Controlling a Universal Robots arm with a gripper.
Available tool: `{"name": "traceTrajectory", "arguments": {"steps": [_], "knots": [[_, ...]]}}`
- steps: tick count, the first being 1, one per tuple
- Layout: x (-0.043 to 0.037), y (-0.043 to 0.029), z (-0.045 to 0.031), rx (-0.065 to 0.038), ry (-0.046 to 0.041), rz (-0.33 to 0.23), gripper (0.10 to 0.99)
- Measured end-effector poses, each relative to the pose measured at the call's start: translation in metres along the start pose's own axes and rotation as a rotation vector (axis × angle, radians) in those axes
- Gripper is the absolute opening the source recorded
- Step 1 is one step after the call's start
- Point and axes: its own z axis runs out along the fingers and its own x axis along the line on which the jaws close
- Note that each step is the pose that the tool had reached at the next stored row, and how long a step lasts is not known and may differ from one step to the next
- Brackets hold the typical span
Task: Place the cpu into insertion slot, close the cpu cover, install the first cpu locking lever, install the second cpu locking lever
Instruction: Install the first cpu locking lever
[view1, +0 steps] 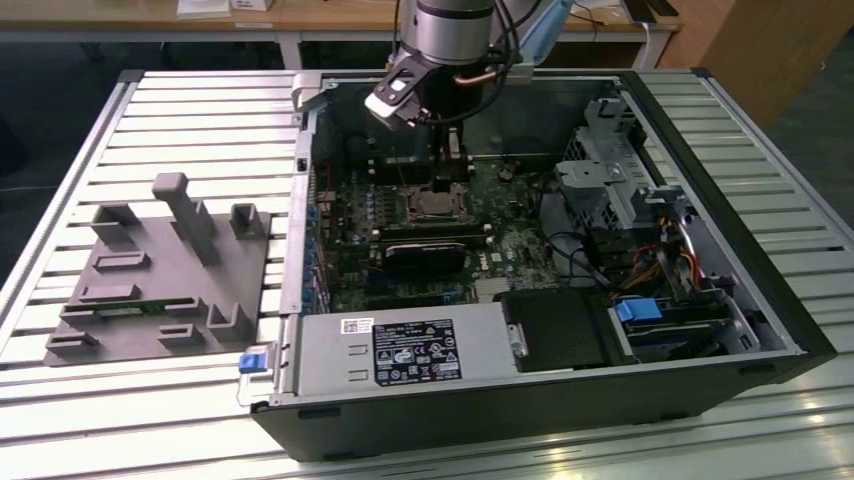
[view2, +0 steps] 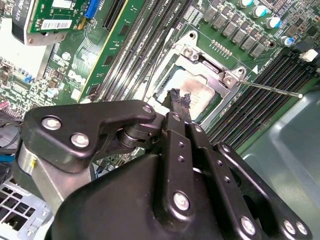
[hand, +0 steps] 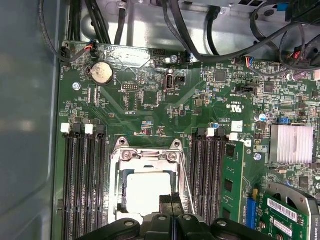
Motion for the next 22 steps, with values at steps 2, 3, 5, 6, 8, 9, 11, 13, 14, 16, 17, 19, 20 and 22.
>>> {"name": "traceTrajectory", "arguments": {"steps": [2,3,5,6,8,9,11,13,14,16,17,19,20,22], "knots": [[0.0,0.0,-0.0004,0.0,-0.001,0.0,0.106],[-0.0001,0.0001,-0.0006,0.0,-0.0017,0.0,0.106],[-0.0001,0.0001,-0.001,0.0,-0.003,0.0,0.106],[-0.0002,0.0001,-0.0013,0.0,-0.0037,0.0,0.106],[-0.0002,0.0002,-0.0018,0.0,-0.005,0.0,0.106],[-0.0003,0.0002,-0.002,0.0,-0.0056,0.0,0.106],[-0.0004,0.0002,-0.0026,0.0,-0.0068,0.0,0.106],[-0.0005,0.0003,-0.0033,0.0,-0.0077,0.0,0.106],[-0.0005,0.0003,-0.0037,0.0,-0.0081,0.0,0.106],[-0.0007,0.0003,-0.0046,0.0,-0.0088,0.0,0.106],[-0.0007,0.0004,-0.0051,0.0,-0.0089,0.0,0.106],[-0.0009,0.0005,-0.0061,0.0,-0.0093,0.0,0.106],[-0.0009,0.0005,-0.0066,0.0,-0.0094,0.0,0.106],[-0.0011,0.0005,-0.0078,0.0,-0.0096,0.0,0.106]]}}
